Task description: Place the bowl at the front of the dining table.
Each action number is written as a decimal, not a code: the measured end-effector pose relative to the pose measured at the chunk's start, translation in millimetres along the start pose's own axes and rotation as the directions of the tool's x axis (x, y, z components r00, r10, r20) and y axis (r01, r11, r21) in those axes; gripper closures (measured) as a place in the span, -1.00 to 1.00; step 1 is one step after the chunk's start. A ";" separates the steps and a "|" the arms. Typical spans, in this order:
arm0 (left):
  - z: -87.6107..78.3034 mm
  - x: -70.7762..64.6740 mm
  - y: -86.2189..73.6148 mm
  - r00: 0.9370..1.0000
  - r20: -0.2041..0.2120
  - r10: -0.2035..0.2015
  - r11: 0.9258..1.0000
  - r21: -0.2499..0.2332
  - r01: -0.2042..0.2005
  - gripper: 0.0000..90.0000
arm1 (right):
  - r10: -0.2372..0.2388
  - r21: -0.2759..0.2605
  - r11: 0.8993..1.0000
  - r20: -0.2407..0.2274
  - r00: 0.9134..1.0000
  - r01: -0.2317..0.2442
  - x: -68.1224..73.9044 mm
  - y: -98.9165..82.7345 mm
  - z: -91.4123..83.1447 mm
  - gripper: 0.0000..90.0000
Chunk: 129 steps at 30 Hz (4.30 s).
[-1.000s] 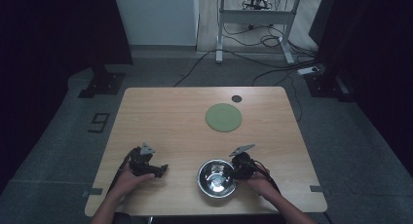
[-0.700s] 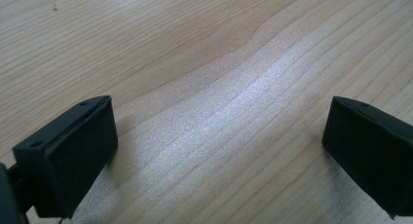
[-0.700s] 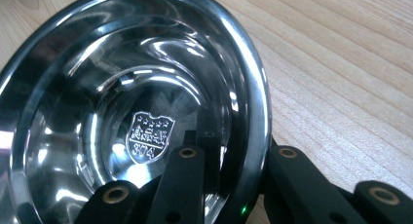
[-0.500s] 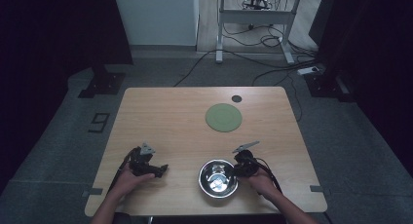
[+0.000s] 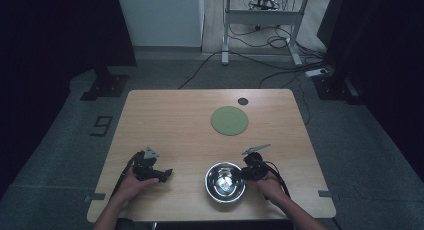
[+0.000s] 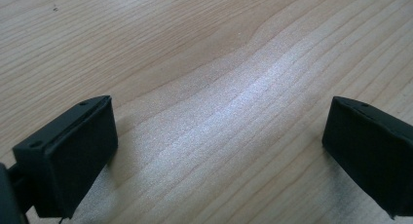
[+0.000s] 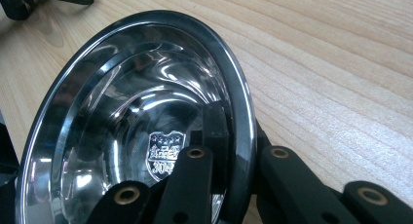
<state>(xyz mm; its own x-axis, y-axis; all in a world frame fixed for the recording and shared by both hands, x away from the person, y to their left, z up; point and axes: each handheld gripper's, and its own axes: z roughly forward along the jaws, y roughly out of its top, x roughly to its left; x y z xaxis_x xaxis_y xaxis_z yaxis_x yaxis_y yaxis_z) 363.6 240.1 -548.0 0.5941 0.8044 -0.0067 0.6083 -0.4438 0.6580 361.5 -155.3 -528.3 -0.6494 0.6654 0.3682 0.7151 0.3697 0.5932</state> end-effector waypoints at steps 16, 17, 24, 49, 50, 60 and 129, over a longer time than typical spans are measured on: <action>0.3 -0.5 0.3 1.000 0.000 -0.001 1.000 0.001 0.001 -1.00 | 0.022 -0.061 0.998 -0.007 1.000 -0.022 -1.9 0.9 -9.8 0.92; 0.4 -0.7 0.5 1.000 0.000 0.000 1.000 0.000 0.000 -1.00 | 0.022 -0.064 0.998 -0.006 1.000 -0.022 -2.2 0.8 -10.2 0.92; 1.2 -1.2 1.3 1.000 0.004 0.004 1.000 -0.001 -0.004 -1.00 | 0.037 -0.086 0.996 -0.008 0.999 -0.038 -3.7 1.2 -16.0 0.93; 1.2 -2.0 1.3 1.000 0.001 0.002 1.000 -0.001 -0.002 -1.00 | 0.054 -0.147 0.988 0.011 0.998 -0.052 -16.8 6.3 -30.7 0.92; 1.1 -2.2 1.2 1.000 0.001 0.001 1.000 -0.001 -0.001 -1.00 | 0.053 -0.149 0.988 0.012 0.999 -0.051 -17.0 6.5 -31.0 0.92; 0.0 -3.3 -0.2 1.000 0.004 0.004 1.000 -0.001 -0.004 -1.00 | 0.060 -0.171 0.984 0.025 0.998 -0.055 -19.0 11.8 -31.7 0.92; 0.4 -3.6 0.2 1.000 0.003 0.004 1.000 -0.002 -0.004 -1.00 | 0.195 -0.268 0.950 0.112 0.975 -0.159 -63.9 42.9 -40.7 0.93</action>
<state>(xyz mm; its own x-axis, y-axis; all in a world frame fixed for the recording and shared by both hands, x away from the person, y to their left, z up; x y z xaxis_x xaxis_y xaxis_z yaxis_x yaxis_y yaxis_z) 361.8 236.9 -548.2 0.5977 0.8017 -0.0061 0.6051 -0.4462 0.6594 423.2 -208.3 -497.2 -0.4649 0.7927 0.3943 0.7135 0.0718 0.6970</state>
